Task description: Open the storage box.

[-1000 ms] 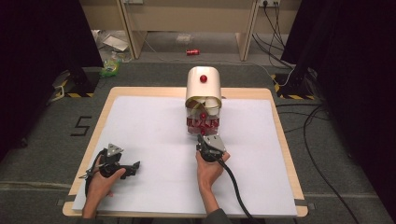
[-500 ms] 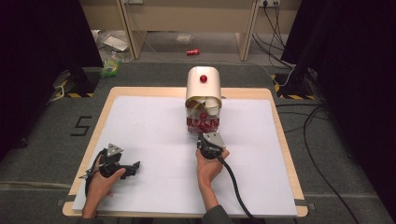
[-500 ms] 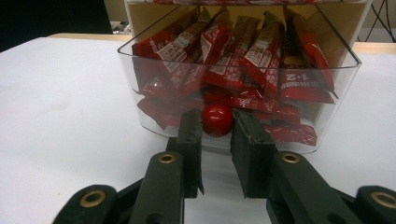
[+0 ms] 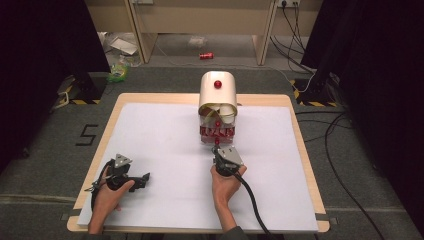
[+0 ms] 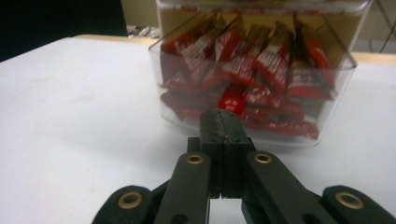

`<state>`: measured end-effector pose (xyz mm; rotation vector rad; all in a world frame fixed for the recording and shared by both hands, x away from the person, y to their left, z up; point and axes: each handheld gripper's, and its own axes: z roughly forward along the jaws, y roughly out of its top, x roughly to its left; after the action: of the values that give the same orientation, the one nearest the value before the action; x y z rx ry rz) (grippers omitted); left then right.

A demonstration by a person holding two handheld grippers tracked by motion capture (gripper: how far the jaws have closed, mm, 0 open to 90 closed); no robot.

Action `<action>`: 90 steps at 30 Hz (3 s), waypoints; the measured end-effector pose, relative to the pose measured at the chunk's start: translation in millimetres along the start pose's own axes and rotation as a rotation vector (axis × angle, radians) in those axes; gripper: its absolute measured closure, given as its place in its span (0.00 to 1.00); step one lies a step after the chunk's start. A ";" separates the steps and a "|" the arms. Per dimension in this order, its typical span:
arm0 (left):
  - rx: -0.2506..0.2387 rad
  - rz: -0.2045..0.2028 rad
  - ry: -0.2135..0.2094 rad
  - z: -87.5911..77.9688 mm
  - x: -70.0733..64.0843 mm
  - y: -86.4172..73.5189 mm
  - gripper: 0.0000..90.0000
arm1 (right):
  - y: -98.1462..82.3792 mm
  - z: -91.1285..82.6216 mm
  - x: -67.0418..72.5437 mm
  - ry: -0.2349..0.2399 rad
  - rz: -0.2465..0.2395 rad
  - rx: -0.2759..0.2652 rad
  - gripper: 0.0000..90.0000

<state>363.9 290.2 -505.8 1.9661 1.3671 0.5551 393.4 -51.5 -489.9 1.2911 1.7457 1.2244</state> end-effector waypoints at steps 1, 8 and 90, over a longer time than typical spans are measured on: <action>-0.001 0.000 0.000 0.0 0.0 0.0 0.00 | -1.1 -0.6 -0.6 0.004 0.017 -0.002 0.96; 0.000 -0.001 0.000 0.0 0.1 0.0 0.00 | 7.4 -5.9 -13.4 0.063 0.012 -0.021 0.80; 0.000 0.000 0.000 0.0 0.1 0.0 0.00 | 47.5 -3.9 -38.7 0.372 -0.444 0.129 0.62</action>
<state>364.0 290.3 -505.8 1.9657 1.3674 0.5547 419.1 -85.4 -445.5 0.7052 2.2561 1.1499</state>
